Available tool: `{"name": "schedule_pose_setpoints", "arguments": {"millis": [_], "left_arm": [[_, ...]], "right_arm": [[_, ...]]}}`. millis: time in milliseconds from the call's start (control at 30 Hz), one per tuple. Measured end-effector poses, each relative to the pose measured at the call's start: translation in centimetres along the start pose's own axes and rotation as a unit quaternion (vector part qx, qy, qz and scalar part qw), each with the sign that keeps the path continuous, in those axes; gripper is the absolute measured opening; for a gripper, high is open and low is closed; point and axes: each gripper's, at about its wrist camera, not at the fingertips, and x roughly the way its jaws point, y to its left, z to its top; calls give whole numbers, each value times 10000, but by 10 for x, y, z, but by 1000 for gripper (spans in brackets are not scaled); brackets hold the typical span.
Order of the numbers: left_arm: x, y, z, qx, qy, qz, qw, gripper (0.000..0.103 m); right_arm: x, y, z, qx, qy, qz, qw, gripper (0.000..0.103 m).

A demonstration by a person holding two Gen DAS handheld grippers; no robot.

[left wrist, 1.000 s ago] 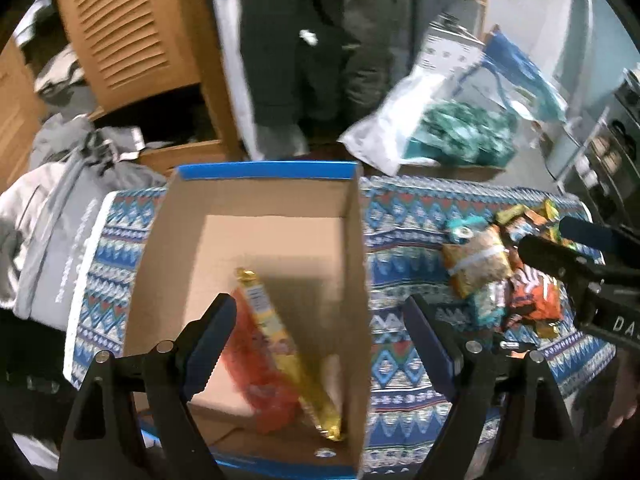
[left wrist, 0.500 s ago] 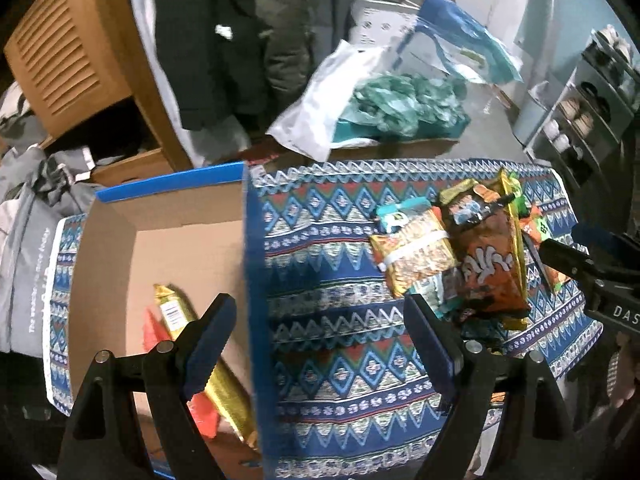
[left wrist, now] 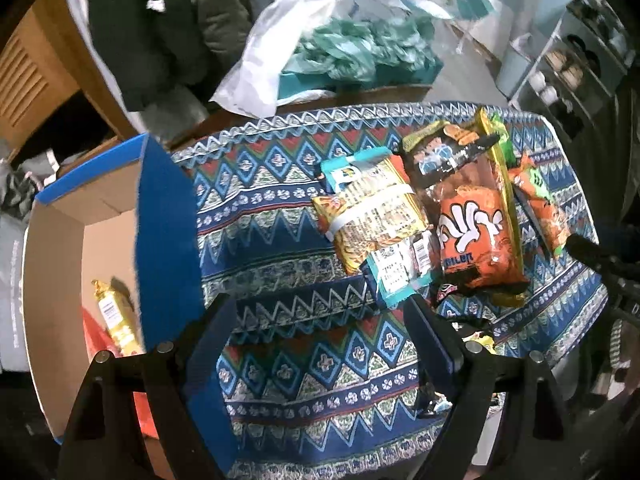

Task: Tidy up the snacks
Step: 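Move the left tool to the clear noodle pack while the right tool reaches the orange-green bag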

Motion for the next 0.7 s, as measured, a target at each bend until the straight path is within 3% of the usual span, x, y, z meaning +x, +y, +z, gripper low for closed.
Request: {"name": "schedule_pose_setpoints", "arguments": {"millis": [300,700], "left_arm": [[30,-15,19,242,112,-56,9996,87],[59,-27,49,1057,8,-153,9943,87]], "right_arm": [[29,-43,3,152,171,-220,9995,80],[82,-100,20,63,600,-444,9972,81]]}}
